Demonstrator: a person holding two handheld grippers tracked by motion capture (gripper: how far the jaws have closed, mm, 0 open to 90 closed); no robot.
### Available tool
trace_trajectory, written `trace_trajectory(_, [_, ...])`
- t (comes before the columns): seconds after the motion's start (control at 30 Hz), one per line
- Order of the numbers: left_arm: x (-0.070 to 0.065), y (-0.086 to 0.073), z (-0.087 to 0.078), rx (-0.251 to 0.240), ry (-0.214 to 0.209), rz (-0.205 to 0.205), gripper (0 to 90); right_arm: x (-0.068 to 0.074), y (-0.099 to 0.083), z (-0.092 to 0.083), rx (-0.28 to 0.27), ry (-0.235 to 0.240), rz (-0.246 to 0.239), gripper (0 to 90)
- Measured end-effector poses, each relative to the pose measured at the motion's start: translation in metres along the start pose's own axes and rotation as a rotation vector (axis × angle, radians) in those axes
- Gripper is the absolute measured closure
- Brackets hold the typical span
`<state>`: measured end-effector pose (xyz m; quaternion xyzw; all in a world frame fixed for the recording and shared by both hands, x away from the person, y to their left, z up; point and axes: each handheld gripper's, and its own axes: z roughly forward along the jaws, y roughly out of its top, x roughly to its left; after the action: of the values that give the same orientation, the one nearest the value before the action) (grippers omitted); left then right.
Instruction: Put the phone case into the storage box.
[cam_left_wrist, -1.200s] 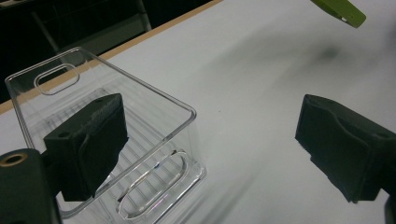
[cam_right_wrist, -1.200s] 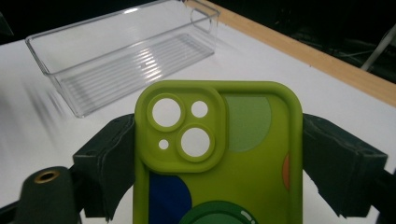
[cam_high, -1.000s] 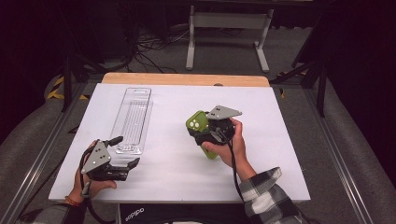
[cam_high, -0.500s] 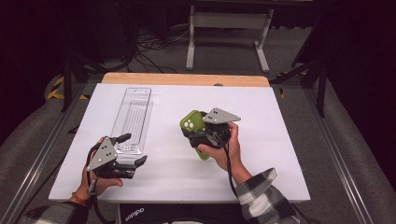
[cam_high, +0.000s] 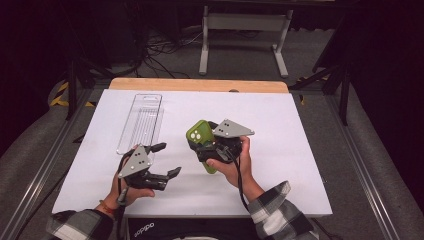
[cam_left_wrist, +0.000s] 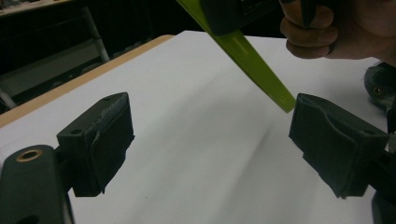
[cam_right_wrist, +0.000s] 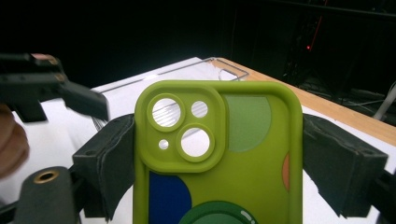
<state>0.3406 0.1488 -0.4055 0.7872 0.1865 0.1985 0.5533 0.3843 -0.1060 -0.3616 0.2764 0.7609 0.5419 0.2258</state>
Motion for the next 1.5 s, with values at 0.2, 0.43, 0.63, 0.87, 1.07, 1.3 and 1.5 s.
trace_trajectory(0.2, [-0.009,0.007,0.026,-0.009,-0.02,-0.041,18.6,0.005,-0.002,0.0,-0.035,0.005,0.007,16.3])
trace_trajectory(0.43, [-0.007,0.012,0.037,-0.051,-0.043,-0.119,32.5,0.011,-0.004,0.0,-0.071,-0.009,0.012,16.3])
trace_trajectory(0.63, [-0.006,0.014,0.04,-0.079,-0.05,-0.149,50.0,0.015,-0.004,-0.002,-0.109,-0.029,0.012,16.3])
trace_trajectory(0.87, [-0.005,0.016,0.041,-0.092,-0.034,-0.143,59.7,0.017,-0.005,-0.002,-0.129,-0.046,0.008,16.2])
trace_trajectory(1.07, [-0.006,0.016,0.041,-0.101,-0.031,-0.132,68.9,0.018,-0.006,-0.002,-0.134,-0.046,0.006,16.2])
trace_trajectory(1.3, [0.001,0.015,0.038,-0.073,-0.006,-0.14,77.0,0.02,-0.006,-0.003,-0.131,-0.045,0.008,16.1])
trace_trajectory(1.5, [0.001,0.016,0.035,-0.044,-0.01,-0.098,77.7,0.021,-0.007,-0.005,-0.119,-0.026,0.008,15.9])
